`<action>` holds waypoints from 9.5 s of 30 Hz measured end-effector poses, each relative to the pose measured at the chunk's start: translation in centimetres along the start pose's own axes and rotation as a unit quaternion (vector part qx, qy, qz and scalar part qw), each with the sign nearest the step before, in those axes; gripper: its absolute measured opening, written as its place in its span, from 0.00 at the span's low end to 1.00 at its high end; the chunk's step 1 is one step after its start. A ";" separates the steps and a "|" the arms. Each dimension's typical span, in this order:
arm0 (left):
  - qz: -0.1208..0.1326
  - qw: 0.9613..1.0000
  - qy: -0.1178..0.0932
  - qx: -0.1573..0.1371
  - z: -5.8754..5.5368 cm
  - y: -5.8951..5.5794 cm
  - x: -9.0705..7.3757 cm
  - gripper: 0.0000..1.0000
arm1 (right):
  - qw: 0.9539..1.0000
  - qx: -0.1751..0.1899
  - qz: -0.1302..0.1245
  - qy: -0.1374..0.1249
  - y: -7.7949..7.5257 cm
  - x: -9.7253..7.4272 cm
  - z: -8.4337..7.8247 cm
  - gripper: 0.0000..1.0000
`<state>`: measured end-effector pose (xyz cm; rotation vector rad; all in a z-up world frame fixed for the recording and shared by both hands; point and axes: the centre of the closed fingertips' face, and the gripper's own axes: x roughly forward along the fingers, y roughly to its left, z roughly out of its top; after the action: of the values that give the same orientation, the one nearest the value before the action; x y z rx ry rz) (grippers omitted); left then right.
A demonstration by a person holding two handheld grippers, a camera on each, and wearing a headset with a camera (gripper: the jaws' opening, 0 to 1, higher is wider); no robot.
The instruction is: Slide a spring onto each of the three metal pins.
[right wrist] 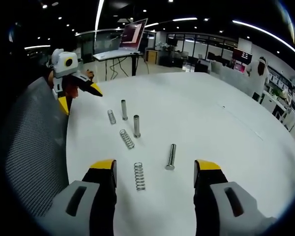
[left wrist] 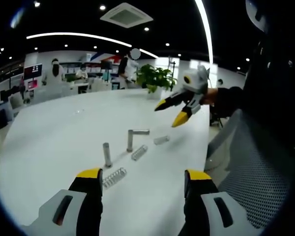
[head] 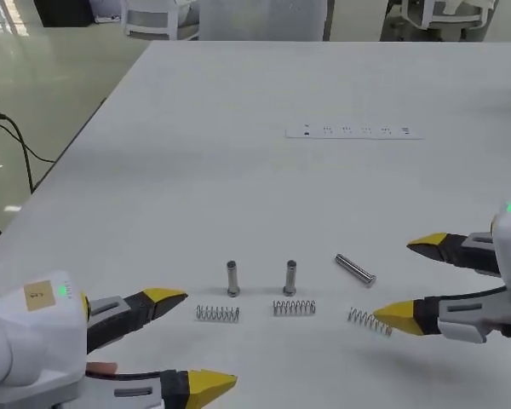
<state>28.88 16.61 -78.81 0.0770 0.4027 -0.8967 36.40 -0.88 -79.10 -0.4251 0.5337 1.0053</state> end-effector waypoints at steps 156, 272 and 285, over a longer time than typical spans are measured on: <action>-0.016 1.000 0.011 0.014 -0.3 -0.5 0.1 0.56 | 0.989 0.082 -0.035 0.117 -2.0 4.4 -0.3 0.11; -0.173 0.979 0.041 0.096 2.4 -4.5 6.4 0.17 | 0.962 -0.110 0.168 0.184 10.2 2.7 1.8 0.07; -0.187 0.968 0.070 0.153 1.2 -5.6 6.5 0.05 | 0.957 -0.116 0.187 0.188 11.1 2.3 1.9 0.07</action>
<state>28.49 8.03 -79.59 0.3583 0.4136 -1.3277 28.11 6.96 -80.00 -0.7535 0.8646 1.3681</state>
